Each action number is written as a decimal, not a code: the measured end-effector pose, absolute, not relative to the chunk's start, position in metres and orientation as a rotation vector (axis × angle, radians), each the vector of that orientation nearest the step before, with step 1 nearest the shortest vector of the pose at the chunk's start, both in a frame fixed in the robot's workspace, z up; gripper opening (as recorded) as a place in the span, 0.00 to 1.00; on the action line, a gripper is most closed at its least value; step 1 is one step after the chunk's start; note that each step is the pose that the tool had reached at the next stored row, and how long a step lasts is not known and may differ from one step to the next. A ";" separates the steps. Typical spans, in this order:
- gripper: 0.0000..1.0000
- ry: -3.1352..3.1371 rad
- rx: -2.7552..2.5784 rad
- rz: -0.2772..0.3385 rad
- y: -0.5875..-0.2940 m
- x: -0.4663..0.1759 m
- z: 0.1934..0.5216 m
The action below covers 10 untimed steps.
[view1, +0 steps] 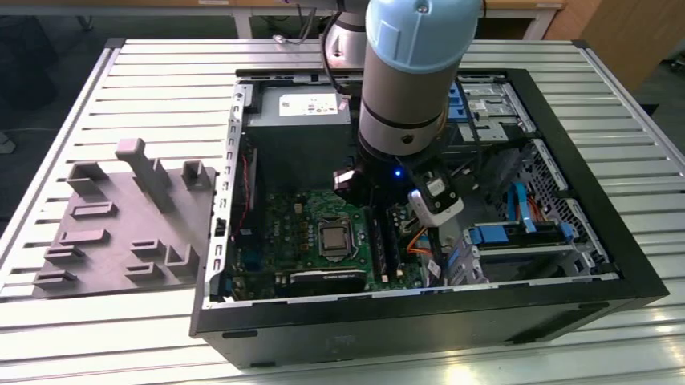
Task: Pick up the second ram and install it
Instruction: 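Insert the second ram into the second slot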
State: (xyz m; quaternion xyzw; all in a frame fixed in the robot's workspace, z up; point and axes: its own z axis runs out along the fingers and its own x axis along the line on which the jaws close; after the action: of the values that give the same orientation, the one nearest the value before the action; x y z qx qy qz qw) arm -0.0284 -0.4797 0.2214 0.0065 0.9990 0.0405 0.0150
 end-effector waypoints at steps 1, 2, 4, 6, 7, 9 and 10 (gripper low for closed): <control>0.19 3.109 0.020 0.126 -0.480 -0.028 0.224; 0.19 3.109 0.020 0.126 -0.480 -0.028 0.228; 0.19 3.108 0.020 0.126 -0.480 -0.028 0.234; 0.19 3.106 0.020 0.126 -0.480 -0.028 0.239; 0.19 3.106 0.020 0.126 -0.480 -0.028 0.241; 0.19 3.105 0.020 0.126 -0.480 -0.028 0.242; 0.19 3.105 0.020 0.126 -0.480 -0.028 0.242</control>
State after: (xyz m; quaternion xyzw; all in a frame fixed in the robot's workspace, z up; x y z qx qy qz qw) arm -0.0284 -0.4797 0.2424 0.0064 0.9990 0.0405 0.0170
